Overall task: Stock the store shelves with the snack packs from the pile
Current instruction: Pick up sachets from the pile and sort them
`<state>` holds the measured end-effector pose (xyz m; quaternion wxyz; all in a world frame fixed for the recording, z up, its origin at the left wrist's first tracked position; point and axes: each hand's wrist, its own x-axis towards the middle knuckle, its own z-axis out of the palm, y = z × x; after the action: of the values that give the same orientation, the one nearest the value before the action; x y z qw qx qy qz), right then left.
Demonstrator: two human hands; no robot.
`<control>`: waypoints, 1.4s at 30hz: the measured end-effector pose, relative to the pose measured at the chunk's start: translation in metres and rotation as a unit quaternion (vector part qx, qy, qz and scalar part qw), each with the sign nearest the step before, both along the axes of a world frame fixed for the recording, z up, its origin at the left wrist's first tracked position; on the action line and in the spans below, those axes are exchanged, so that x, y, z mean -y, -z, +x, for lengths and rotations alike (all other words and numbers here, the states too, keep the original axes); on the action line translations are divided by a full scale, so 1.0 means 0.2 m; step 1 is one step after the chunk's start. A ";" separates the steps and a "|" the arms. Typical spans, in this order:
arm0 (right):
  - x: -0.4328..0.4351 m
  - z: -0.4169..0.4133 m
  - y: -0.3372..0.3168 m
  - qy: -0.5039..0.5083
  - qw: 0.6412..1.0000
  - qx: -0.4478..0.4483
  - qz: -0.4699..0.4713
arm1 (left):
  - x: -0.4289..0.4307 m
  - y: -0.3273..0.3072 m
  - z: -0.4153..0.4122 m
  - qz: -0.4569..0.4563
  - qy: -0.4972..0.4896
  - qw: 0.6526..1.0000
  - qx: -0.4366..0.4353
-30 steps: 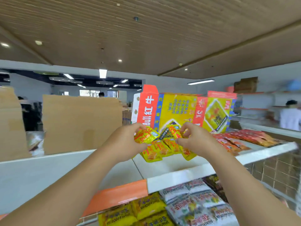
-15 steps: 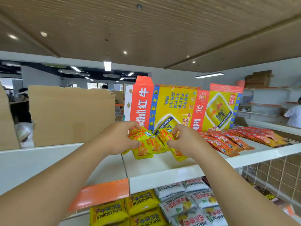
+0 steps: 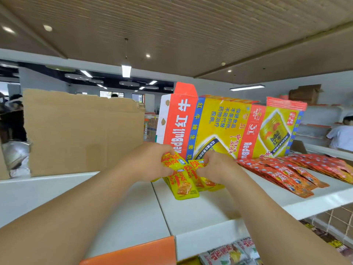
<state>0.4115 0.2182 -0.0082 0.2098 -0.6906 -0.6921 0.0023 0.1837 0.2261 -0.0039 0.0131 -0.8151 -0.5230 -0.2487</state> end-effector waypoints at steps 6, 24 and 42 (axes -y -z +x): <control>-0.09 -0.02 0.10 -0.007 0.999 -0.034 -0.001 | -0.09 0.08 -0.08 -0.054 0.025 0.992 0.108; -0.07 -0.03 0.14 -0.009 1.000 0.007 0.005 | -0.02 0.10 -0.07 -0.064 0.030 0.993 0.096; -0.01 -0.13 0.15 -0.236 0.958 -0.003 0.163 | 0.00 0.08 -0.02 0.029 -0.027 0.988 0.147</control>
<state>0.3851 0.2200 -0.0384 0.3153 -0.4641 -0.8257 -0.0585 0.1804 0.2266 -0.0208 -0.0338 -0.7549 -0.5334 -0.3799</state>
